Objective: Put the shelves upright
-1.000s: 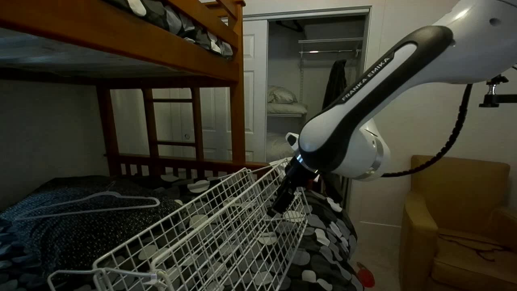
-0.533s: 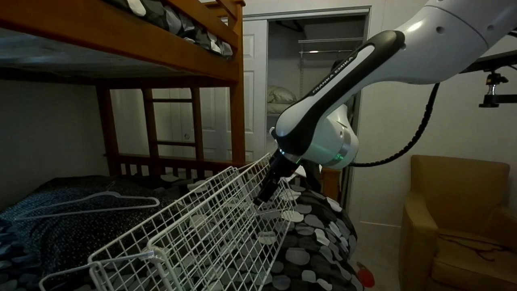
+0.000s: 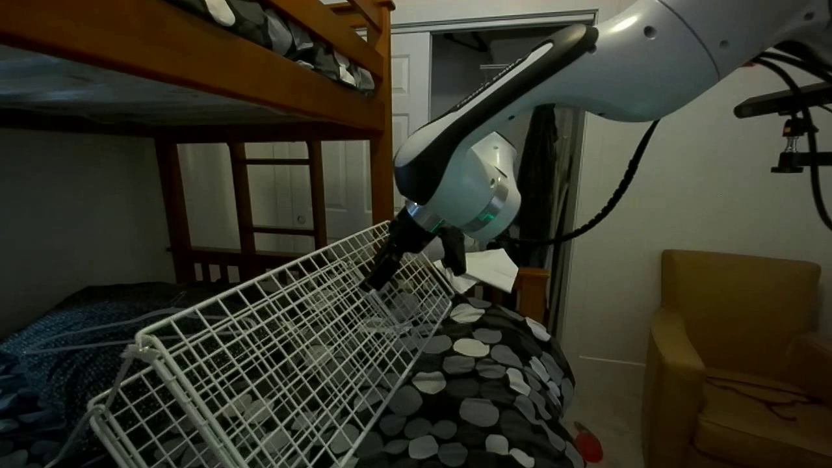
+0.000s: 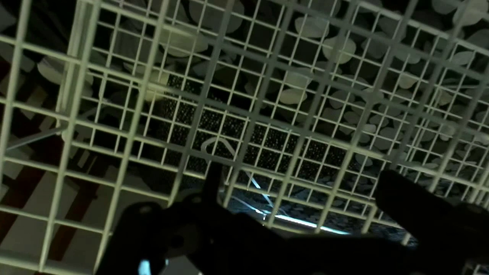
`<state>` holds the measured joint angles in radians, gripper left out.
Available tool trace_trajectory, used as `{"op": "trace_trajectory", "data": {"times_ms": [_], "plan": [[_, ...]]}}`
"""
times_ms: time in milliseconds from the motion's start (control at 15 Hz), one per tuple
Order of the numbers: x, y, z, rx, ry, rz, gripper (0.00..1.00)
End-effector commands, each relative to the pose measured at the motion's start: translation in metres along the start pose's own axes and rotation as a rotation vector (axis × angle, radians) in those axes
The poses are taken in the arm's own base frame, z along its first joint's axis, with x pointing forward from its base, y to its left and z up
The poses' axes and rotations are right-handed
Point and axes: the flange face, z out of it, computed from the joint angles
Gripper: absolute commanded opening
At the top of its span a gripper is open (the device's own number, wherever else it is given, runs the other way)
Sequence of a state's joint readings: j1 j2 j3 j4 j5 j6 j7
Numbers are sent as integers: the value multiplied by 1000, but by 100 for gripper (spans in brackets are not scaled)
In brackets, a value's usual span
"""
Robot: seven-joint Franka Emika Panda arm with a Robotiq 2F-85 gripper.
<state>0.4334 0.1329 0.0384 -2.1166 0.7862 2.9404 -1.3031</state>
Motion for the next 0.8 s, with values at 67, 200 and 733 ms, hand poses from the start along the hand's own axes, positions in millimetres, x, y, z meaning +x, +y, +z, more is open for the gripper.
{"op": "trace_trajectory", "data": {"times_ms": [67,200,733], "plan": [[35,0,60,52,65,-89,100],[46,7,73,48,99,-109,100],[94,18,94,62,287,-156,100]]}}
